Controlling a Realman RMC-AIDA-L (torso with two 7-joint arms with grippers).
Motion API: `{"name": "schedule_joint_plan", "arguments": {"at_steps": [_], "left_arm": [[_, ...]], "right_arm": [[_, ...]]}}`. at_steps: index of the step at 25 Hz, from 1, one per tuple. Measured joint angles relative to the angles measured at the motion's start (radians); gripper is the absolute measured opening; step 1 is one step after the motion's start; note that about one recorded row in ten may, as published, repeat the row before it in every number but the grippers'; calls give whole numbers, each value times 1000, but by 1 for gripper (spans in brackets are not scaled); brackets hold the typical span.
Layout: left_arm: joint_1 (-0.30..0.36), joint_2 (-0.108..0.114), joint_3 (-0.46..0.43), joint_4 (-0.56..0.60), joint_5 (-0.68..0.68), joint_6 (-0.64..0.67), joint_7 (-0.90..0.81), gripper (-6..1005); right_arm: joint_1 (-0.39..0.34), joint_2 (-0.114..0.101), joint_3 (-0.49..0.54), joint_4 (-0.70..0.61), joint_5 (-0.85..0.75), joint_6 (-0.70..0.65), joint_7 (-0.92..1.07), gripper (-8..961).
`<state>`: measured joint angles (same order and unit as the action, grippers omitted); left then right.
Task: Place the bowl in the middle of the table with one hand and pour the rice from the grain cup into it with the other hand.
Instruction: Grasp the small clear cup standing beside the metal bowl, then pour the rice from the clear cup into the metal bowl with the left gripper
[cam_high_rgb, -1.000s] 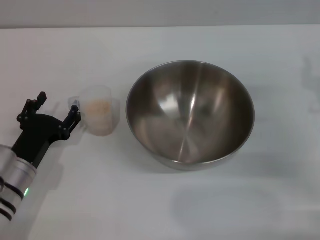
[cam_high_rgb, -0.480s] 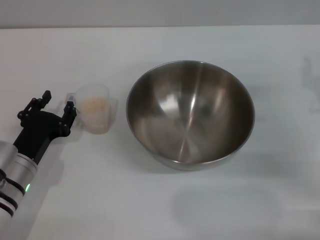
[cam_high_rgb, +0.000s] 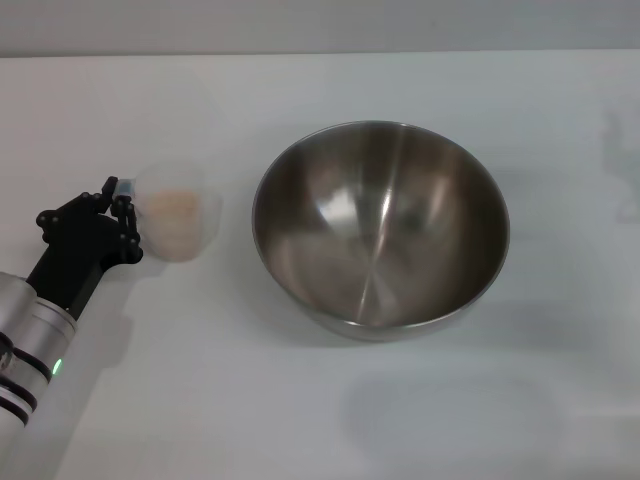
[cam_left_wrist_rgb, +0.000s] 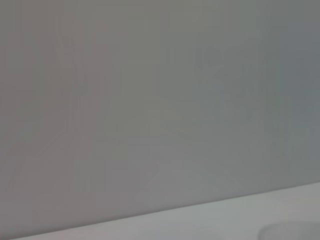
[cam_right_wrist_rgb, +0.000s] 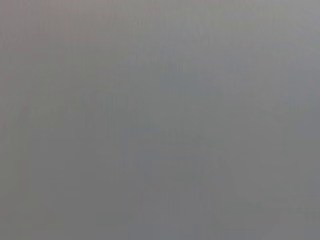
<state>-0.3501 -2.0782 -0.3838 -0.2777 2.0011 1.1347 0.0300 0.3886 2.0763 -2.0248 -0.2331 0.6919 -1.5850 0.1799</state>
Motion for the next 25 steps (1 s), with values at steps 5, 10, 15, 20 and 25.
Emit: {"name": "schedule_joint_plan", "arguments": {"at_steps": [5,10,15,20,25], "left_arm": [[-3,0,-29,-9,-6,27,13,114],[-8,0,-53,-55,-4,124,138,32],[-59,0,-46,-89,4,238,363,33],[-115,0,-40,-126,76,263,730,32],[-131,-2,-39,-157,176,257,1079,31]], "right_arm": [[2,-1,1,5,0,1,0,420],[4,-2,10,5,0,-1,0,420],[13,-5,11,6,0,-4,0,420],[26,-8,26,7,0,-1,-1,420],[39,-10,35,17,0,0,-1,420]]}}
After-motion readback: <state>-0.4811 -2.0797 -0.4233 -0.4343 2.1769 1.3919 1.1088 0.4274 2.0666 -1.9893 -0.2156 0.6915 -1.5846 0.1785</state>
